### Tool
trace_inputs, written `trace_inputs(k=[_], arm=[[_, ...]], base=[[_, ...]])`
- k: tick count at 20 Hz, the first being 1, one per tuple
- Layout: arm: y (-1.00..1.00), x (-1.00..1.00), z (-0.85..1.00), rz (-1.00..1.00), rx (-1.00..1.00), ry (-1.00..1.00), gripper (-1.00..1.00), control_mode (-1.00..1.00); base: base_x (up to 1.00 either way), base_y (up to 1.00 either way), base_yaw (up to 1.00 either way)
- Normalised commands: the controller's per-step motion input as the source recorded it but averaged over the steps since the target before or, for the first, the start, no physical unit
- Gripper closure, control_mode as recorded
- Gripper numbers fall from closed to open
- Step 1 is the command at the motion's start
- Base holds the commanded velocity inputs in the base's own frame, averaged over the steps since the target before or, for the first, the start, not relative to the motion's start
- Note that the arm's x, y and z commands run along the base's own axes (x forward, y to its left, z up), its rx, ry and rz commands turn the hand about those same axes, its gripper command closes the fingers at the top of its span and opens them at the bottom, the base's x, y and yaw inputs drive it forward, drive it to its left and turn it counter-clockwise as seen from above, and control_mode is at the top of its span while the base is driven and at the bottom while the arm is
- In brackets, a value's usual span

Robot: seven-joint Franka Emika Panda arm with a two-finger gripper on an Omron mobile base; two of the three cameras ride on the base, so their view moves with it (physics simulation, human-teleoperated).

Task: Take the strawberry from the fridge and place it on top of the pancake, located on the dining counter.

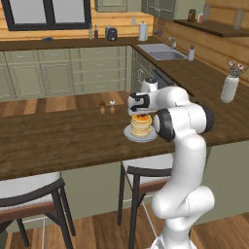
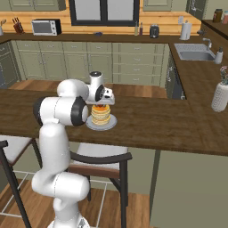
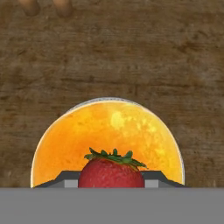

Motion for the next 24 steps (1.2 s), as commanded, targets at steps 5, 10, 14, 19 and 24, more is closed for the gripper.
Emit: trace_inputs(k=[5, 10, 14, 19, 24], arm=[[0.00, 0.00, -0.16, 0.00, 0.01, 0.08, 1.00, -1.00], [0.00, 0.00, -0.06, 0.00, 0.00, 0.01, -1.00, -1.00], [-0.01, -0.03, 0.00, 0.00, 0.00, 0.00, -1.00, -1.00], [0.00, -0.19, 0.00, 0.00, 0.00, 0.00, -1.00, -1.00], [0.00, -0.20, 0.11, 0.00, -0.01, -0.04, -1.00, -1.00]], base=[[0.00, 0.00, 0.00], [0.00, 0.00, 0.00], [0.00, 0.00, 0.00], [0.00, 0.00, 0.00], [0.00, 0.00, 0.00]])
